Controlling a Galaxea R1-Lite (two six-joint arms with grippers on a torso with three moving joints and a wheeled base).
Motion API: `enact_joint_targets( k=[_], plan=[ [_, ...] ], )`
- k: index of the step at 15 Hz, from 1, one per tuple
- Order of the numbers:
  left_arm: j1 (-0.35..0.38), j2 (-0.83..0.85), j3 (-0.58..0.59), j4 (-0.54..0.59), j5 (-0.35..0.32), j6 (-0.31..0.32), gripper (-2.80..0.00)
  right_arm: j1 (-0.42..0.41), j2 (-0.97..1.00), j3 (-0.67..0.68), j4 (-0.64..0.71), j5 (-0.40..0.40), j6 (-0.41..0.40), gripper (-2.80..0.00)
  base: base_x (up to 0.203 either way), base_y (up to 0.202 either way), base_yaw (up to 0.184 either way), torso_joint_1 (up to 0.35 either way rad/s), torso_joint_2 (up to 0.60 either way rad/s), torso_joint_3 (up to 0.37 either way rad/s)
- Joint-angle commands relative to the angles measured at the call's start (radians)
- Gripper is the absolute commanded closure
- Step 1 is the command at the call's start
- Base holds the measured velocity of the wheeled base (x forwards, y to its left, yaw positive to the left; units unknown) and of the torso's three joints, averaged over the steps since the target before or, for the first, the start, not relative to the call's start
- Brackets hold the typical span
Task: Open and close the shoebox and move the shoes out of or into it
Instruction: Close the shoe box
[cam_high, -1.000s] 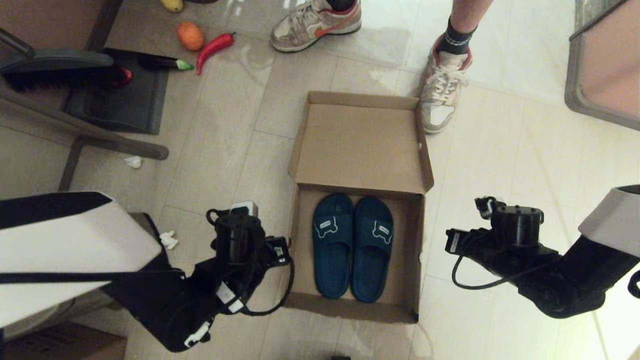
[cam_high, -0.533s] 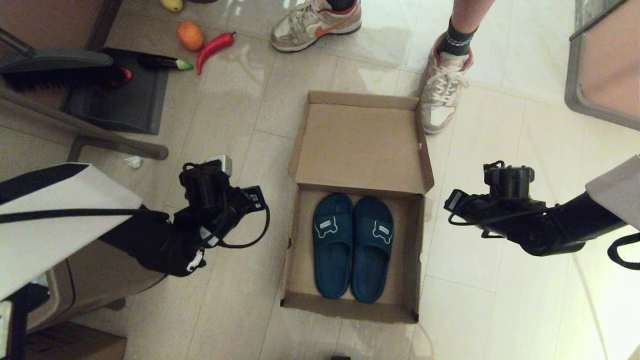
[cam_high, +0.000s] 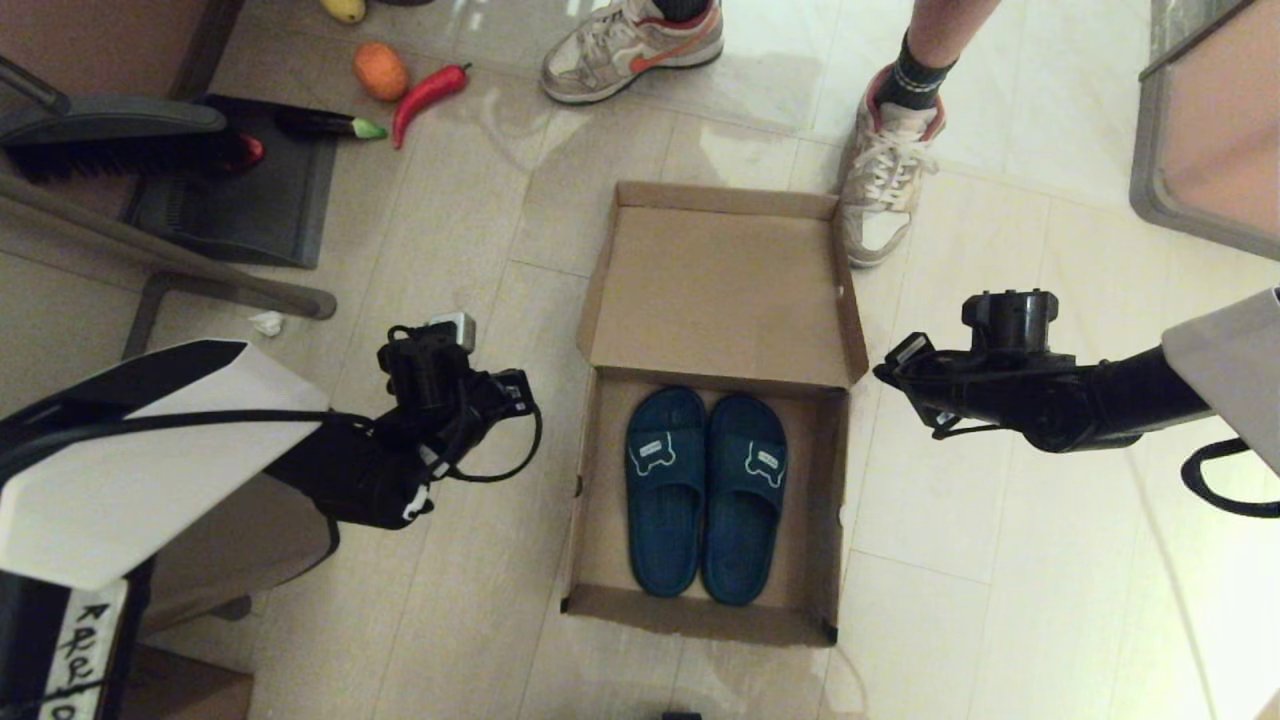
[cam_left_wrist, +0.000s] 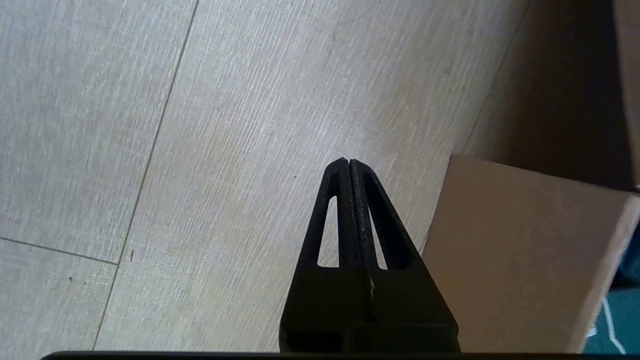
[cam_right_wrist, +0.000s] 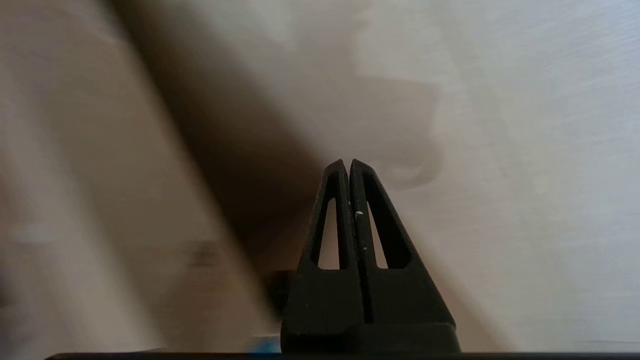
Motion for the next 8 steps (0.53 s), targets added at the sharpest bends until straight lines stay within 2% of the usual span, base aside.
enact_joint_targets(
  k=[1, 4, 8],
  plan=[
    [0.0, 0.006, -0.006, -0.006, 0.001, 0.0, 0.0, -0.013, 0.001, -0.04, -0.004, 0.029, 0.091, 0.0, 0.0, 0.0, 0.0, 0.0, 0.0, 0.0],
    [0.0, -0.008, -0.004, 0.009, 0.001, 0.0, 0.0, -0.046, 0.007, -0.102, -0.008, 0.166, 0.259, 0.0, 0.0, 0.0, 0.0, 0.0, 0.0, 0.0],
    [-0.012, 0.007, -0.022, 0.023, 0.003, 0.0, 0.0, -0.049, 0.046, -0.151, -0.012, 0.192, 0.38, 0.0, 0.0, 0.0, 0.0, 0.0, 0.0, 0.0]
  ],
)
